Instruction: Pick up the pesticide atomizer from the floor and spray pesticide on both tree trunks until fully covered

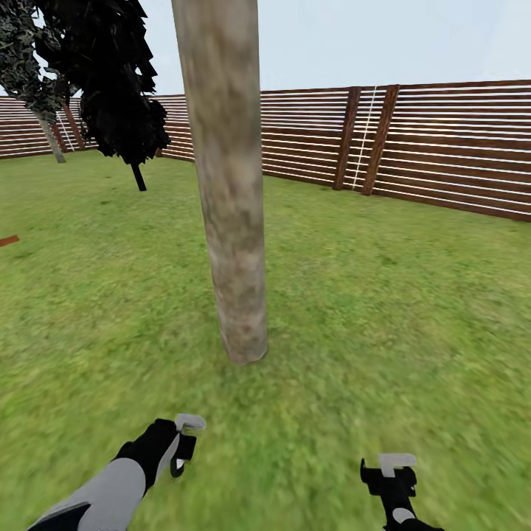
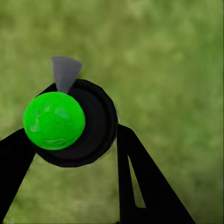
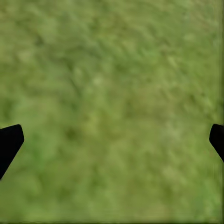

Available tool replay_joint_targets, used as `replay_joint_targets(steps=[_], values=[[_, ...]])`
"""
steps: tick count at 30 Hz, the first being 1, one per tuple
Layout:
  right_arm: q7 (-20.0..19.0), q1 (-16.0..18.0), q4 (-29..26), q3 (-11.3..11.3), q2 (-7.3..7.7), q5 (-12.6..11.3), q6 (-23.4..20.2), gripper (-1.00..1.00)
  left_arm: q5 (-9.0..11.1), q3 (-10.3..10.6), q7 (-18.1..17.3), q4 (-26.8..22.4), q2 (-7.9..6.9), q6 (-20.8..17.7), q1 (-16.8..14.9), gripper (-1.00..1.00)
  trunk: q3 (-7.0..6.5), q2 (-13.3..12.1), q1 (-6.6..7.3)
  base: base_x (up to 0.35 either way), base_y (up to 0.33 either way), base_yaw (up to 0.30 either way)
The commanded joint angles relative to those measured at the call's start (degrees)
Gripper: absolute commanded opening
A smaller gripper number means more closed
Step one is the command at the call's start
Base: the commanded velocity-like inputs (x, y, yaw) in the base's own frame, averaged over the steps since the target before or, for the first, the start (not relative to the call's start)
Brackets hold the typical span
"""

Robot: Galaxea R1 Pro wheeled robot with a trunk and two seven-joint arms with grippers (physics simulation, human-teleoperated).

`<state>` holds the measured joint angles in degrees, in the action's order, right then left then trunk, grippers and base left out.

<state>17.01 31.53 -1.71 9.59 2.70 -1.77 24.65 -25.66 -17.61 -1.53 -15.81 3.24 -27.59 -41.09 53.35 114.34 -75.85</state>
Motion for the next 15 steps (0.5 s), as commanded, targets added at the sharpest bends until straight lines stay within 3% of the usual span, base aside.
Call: replay_joint_targets(steps=[1, 4, 8, 10, 15], values=[[0.3, -0.3, 0.0, 0.5, 0.1, -0.2, 0.1, 1.0, -0.3, -0.6, -0.2, -3.3, 0.19, -2.0, 0.2, -1.0, 0.05, 0.0, -0.01, 0.276, -0.005, 0.0], [0.4, -0.6, 0.0, 0.4, 0.12, -0.2, 0.1, 1.0, -0.2, -0.6, -0.3, -6.5, 1.48, -3.1, 0.4, -1.0, 0.05, 0.0, -0.01, 0.278, -0.12, 0.0], [0.3, -0.7, 0.0, 0.3, 0.07, -1.6, 0.1, 1.0, -0.3, -0.6, -0.3, -7.3, 1.68, -3.2, 0.5, -1.0, 0.05, 0.0, -0.01, 0.131, -0.231, -0.027], [0.3, -1.0, 0.0, 0.3, 0.03, -3.4, 0.1, 1.0, -0.3, -0.7, -0.2, -9.0, 1.6, -3.2, 0.7, -1.0, 0.05, 0.0, -0.01, 0.05, -0.267, -0.219], [0.3, -1.1, 0.0, 0.3, -0.09, -4.1, 0.1, 1.0, -0.3, -0.8, -0.2, -9.9, 1.5, -3.3, 0.7, -1.0, 0.05, 0.0, -0.01, 0.245, -0.181, -0.245]])
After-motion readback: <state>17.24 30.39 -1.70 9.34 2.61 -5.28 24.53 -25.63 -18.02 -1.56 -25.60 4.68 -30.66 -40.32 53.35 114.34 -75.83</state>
